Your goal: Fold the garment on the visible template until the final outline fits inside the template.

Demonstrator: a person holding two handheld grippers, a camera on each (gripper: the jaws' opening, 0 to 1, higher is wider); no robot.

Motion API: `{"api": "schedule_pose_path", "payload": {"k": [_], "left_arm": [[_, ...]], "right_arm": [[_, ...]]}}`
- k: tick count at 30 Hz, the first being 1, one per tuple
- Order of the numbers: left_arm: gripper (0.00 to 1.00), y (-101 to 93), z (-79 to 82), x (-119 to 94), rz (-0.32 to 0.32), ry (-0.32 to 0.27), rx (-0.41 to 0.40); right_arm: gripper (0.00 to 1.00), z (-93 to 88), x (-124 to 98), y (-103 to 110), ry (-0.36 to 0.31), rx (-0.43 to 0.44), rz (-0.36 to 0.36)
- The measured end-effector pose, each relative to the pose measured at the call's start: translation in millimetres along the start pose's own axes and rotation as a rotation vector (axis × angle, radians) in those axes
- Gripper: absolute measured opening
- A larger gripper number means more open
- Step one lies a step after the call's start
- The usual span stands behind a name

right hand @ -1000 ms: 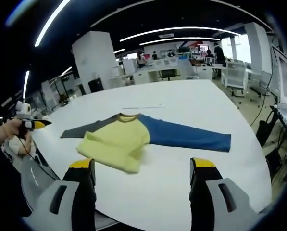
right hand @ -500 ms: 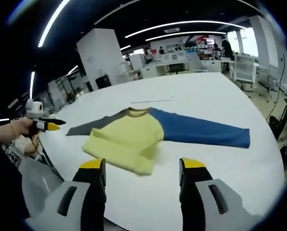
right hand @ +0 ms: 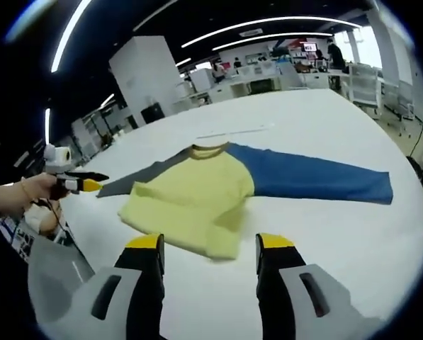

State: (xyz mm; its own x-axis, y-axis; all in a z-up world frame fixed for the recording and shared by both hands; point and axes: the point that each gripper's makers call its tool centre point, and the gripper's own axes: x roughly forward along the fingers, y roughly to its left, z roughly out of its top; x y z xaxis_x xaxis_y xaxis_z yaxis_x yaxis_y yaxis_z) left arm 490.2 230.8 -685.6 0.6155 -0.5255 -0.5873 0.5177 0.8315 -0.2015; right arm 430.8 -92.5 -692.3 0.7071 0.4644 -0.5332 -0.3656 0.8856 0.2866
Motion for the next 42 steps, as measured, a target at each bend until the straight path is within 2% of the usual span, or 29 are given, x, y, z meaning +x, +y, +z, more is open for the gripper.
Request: {"api": "schedule_pose_path", "payload": {"k": [6,10,15,19,23,42], "left_arm": [[0.52,9.4,-6.5,14.5,0.012,0.023,0.007],[0.49,18.0,-9.0,27.0,0.02,0.034,0.008],[0.39,22.7,-9.6,37.3,0.007,0.038,0.007],[0.41,27.4,-11.9,46.7,-0.001,0.052,0.014],[0.39,31.4,-15.4,54.7,-0.008,0.072,0.021],[0.29,28.5,-13.5,74.6,-0.035,0.084,0.064]], "right_arm": [[0.43,-3.2,15.3,-5.5,-0.006,0.027,-0.053],[0.4,-5.7,28.1,-3.6,0.009,0.032,-0.061],[0.37,-3.3,41.0,-6.3,0.015,0.041,-0.081],[0.34,-1.9,50.6,-10.6,0.02,0.067,-0.102],[0.32,-4.4,58.1,-14.6,0.042,0.059,-0.134],[0.29,-7.0,78.0,-29.4,0.073,0.117,-0.262]]}}
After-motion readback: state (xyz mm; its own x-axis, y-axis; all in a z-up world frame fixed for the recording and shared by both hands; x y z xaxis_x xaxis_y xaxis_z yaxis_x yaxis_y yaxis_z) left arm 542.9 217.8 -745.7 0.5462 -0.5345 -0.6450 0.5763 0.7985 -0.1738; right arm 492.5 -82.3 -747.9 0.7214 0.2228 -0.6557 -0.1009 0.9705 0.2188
